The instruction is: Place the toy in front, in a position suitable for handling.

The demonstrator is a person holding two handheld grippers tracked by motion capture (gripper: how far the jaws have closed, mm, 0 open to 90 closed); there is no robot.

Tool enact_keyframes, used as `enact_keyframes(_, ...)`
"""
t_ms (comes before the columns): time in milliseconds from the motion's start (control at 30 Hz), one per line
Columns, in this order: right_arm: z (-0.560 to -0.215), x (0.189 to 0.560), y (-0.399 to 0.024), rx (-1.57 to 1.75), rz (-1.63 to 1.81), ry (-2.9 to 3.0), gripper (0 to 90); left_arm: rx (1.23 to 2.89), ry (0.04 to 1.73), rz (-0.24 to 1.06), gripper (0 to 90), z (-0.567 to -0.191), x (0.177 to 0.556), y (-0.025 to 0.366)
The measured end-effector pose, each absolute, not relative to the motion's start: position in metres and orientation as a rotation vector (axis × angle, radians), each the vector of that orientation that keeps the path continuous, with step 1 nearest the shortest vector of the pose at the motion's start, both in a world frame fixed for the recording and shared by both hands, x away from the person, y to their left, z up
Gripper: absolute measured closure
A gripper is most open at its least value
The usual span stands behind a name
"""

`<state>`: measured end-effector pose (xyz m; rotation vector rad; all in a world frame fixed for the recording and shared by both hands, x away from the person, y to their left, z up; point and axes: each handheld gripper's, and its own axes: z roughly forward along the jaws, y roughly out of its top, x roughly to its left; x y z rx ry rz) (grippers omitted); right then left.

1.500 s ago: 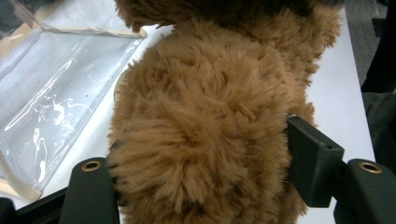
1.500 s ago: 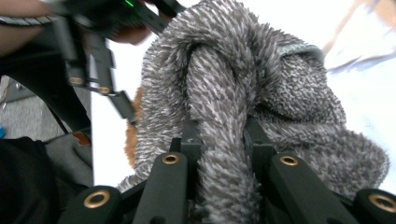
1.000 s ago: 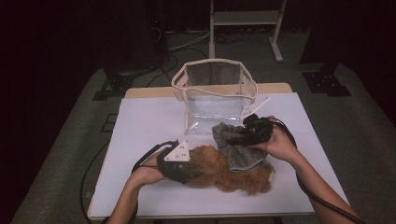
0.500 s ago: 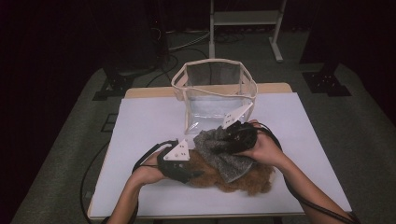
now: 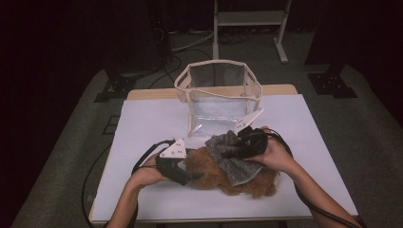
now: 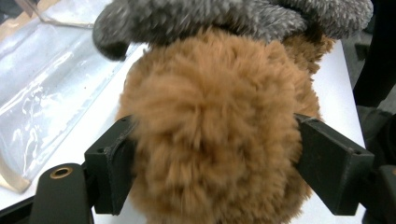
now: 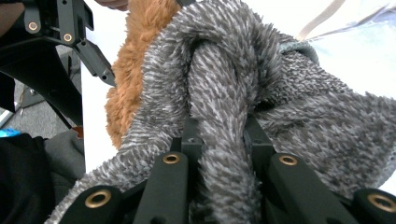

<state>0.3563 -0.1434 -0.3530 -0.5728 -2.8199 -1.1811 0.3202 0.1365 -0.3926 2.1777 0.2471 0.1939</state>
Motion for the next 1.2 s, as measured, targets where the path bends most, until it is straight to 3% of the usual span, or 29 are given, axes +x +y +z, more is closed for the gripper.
enact_keyframes(167,-0.351,0.357,-0.146,-0.584,-1.195,-2.806,74.6,2.151,0.247,0.169,34.6,-0.395,0.322,0.139)
enact_keyframes(433,-0.333,0.357,-0.122,-0.488,-1.209,-2.835,74.6,2.143,0.224,0.180,37.8,-0.394,0.319,0.131)
enact_keyframes(733,-0.337,0.365,-0.088,-0.455,-1.186,-2.818,74.4,2.159,0.191,0.181,37.8,-0.395,0.315,0.129)
enact_keyframes(1200,-0.342,0.382,-0.168,-0.738,-1.202,-2.835,74.5,2.200,0.142,0.189,36.1,-0.394,0.311,0.129)
